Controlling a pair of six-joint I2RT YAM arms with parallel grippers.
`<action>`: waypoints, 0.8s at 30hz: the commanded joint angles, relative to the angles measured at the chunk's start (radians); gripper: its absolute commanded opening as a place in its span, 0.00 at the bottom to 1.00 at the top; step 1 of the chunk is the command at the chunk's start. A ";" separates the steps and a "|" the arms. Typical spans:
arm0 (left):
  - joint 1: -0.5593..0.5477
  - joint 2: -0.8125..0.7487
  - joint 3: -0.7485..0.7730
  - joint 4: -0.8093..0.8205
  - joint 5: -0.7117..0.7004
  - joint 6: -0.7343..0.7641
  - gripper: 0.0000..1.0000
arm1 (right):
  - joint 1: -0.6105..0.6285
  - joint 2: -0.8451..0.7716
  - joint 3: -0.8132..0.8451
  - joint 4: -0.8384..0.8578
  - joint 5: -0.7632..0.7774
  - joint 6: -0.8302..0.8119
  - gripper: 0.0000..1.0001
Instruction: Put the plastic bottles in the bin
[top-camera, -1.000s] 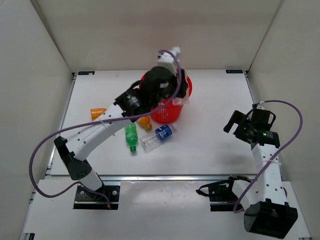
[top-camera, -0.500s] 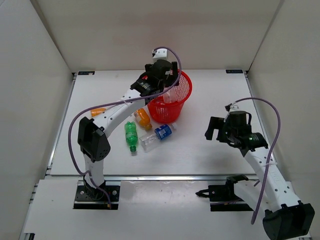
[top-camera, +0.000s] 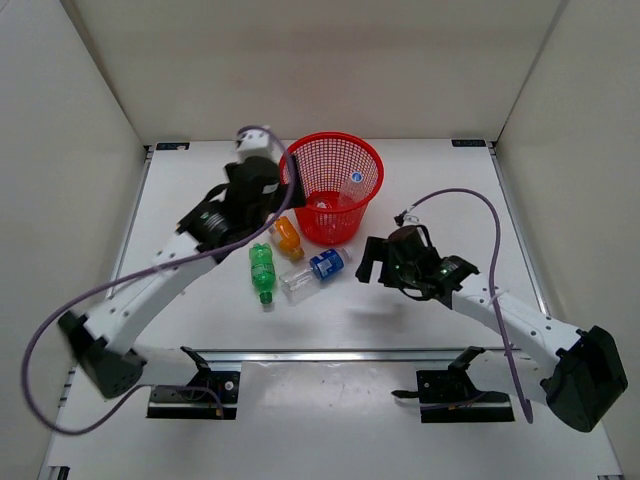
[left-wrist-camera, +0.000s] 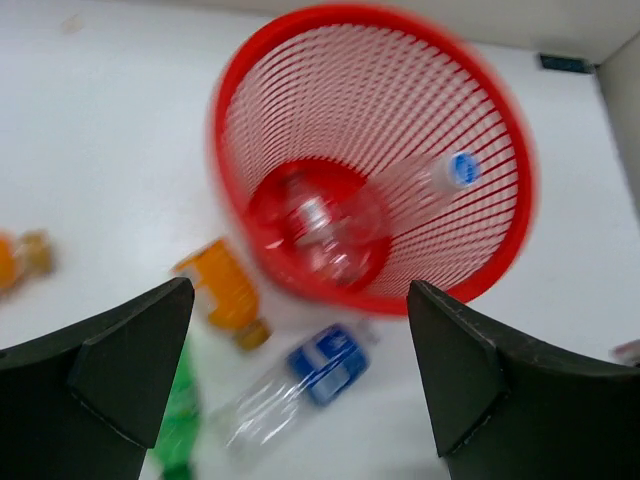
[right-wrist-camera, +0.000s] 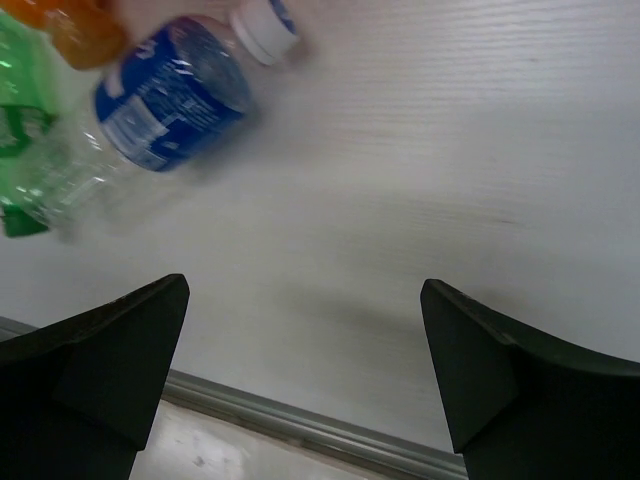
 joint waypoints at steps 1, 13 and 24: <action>0.078 -0.212 -0.217 -0.202 0.004 -0.112 0.99 | 0.091 0.045 0.017 0.215 0.120 0.203 0.99; 0.310 -0.661 -0.463 -0.487 0.119 -0.126 0.99 | 0.287 0.410 0.193 0.387 0.330 0.453 0.99; 0.310 -0.715 -0.479 -0.526 0.138 -0.135 0.98 | 0.322 0.581 0.234 0.398 0.390 0.657 0.97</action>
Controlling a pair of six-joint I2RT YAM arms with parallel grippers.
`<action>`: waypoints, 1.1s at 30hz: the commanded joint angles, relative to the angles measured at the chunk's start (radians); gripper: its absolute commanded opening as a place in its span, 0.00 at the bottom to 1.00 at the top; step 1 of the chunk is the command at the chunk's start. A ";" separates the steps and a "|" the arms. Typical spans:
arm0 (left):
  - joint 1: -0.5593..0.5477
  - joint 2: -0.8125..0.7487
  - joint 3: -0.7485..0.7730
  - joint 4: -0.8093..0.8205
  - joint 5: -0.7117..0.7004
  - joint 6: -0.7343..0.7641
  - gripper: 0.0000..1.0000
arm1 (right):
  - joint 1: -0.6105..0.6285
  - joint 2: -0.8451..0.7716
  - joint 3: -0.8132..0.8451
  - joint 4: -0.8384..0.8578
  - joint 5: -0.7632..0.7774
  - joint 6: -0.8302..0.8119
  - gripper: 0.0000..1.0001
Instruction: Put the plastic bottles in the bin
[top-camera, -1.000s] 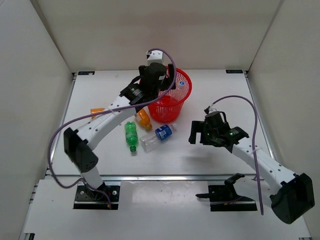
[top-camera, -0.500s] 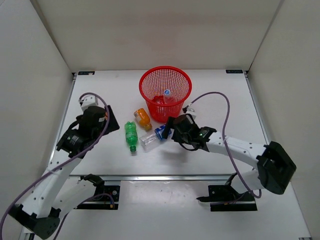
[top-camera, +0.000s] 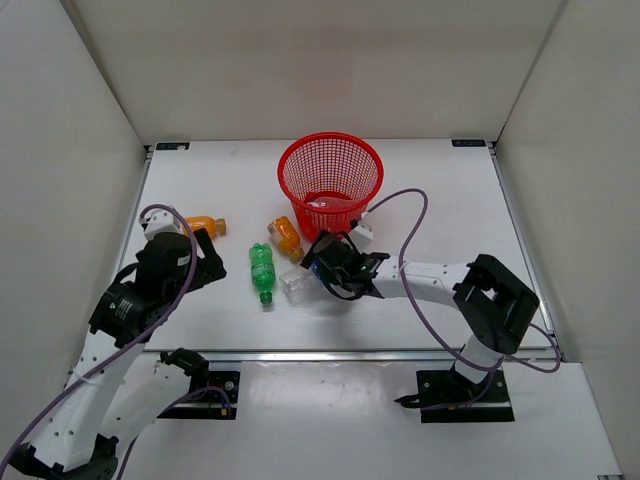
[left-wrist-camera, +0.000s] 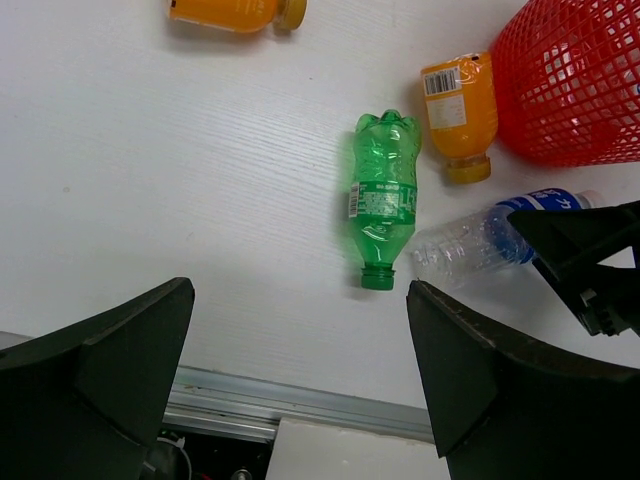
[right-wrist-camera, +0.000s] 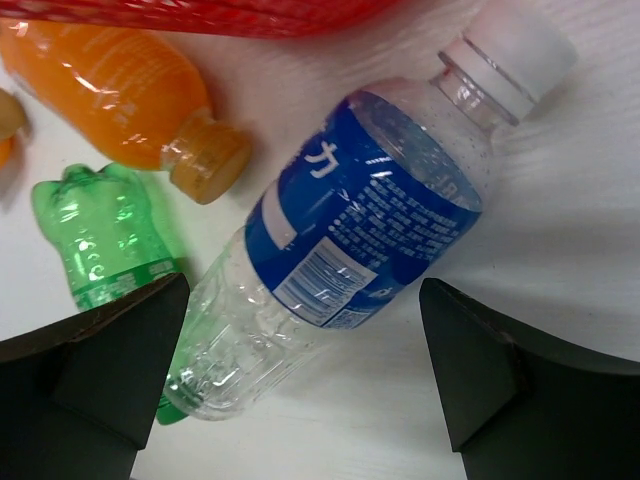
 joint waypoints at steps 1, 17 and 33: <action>0.002 -0.009 -0.007 -0.027 0.011 -0.001 0.99 | 0.019 0.030 0.030 0.009 0.078 0.101 0.97; 0.006 -0.006 -0.016 -0.034 0.011 -0.016 0.99 | -0.011 -0.029 -0.090 -0.079 0.163 0.140 0.62; 0.037 0.068 -0.161 0.106 0.084 -0.073 0.99 | -0.525 -0.669 -0.200 0.014 0.077 -0.636 0.08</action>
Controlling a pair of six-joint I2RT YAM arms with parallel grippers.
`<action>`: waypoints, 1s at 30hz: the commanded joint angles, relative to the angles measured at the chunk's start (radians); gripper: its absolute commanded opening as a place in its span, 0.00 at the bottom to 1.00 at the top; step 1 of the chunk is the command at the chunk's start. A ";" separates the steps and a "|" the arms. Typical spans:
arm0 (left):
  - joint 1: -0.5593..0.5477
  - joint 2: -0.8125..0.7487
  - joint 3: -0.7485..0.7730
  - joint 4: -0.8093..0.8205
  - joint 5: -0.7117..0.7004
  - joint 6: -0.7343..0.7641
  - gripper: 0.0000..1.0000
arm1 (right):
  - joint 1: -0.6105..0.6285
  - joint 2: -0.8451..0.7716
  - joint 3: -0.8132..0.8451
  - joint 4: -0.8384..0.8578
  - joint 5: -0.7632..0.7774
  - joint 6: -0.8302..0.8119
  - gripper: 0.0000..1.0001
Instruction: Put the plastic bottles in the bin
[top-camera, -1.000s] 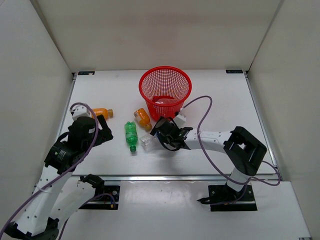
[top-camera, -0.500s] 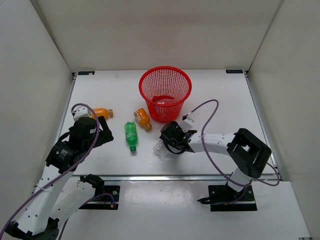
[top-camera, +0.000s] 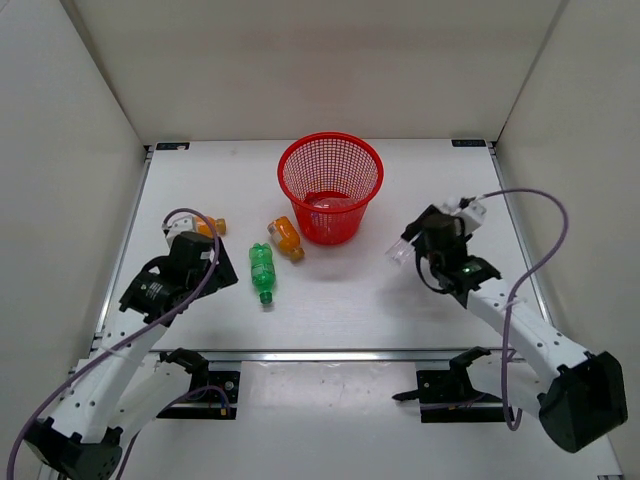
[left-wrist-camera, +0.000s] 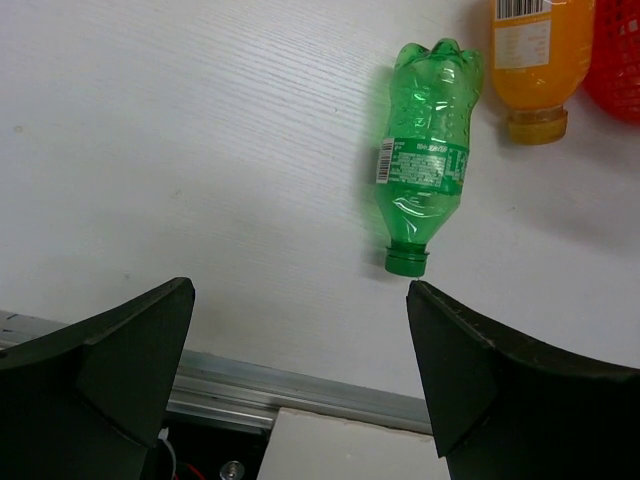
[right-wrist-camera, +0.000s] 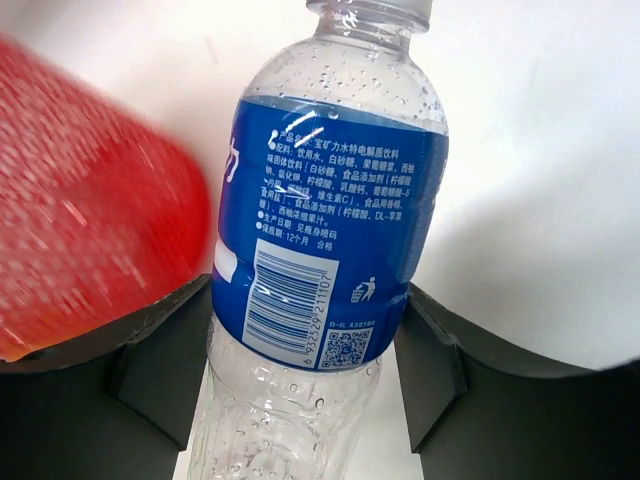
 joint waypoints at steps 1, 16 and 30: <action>0.017 0.006 -0.010 0.063 0.033 -0.024 0.98 | -0.132 -0.063 0.155 0.174 -0.049 -0.337 0.08; 0.044 0.084 -0.094 0.178 0.140 -0.061 0.98 | 0.002 0.529 0.732 0.530 -0.738 -0.964 0.20; 0.020 0.218 -0.142 0.353 0.208 -0.075 0.99 | 0.016 0.540 0.741 0.418 -0.674 -1.001 0.99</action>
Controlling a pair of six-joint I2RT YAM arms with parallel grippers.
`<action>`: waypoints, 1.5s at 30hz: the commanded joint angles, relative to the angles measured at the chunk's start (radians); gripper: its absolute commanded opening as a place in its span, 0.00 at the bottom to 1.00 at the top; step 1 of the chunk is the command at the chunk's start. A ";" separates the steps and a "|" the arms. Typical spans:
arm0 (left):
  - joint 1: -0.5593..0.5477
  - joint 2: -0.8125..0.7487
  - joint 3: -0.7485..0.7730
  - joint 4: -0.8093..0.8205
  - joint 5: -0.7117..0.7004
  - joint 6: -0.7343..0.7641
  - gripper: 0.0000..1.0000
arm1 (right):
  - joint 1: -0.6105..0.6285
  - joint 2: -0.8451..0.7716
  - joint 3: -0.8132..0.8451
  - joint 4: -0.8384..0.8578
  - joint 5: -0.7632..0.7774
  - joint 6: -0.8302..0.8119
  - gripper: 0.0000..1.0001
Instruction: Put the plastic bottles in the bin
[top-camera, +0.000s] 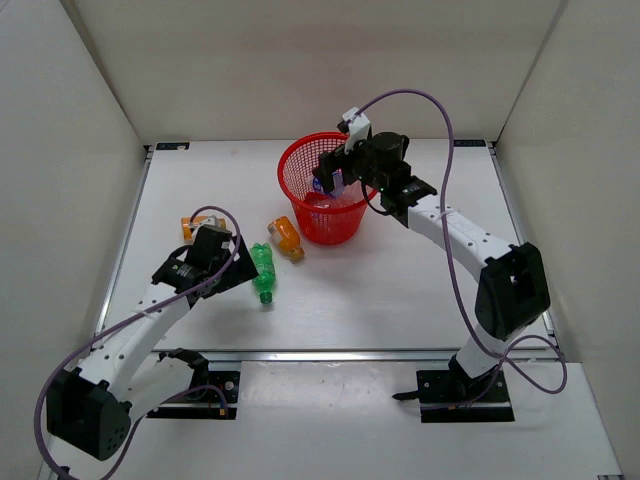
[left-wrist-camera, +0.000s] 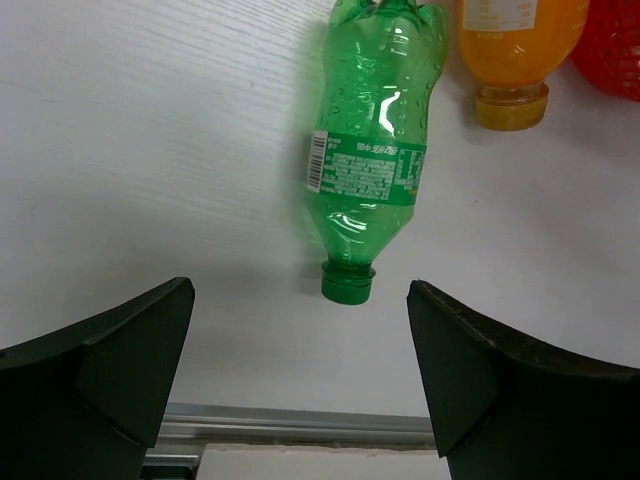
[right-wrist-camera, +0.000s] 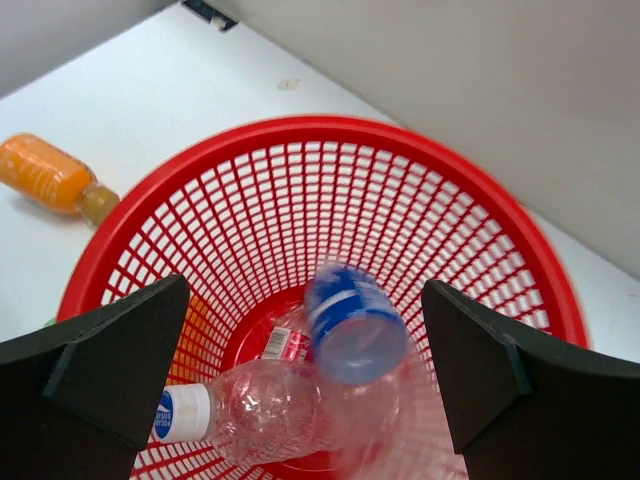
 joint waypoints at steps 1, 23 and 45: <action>-0.009 0.046 -0.004 0.104 0.035 -0.001 0.99 | -0.017 -0.120 -0.011 0.039 0.055 -0.022 0.99; -0.109 0.567 0.127 0.313 -0.069 0.004 0.54 | -0.302 -0.783 -0.568 -0.313 0.184 0.198 0.99; -0.255 0.750 1.133 0.258 -0.144 0.235 0.51 | -0.446 -0.829 -0.713 -0.441 0.153 0.188 0.99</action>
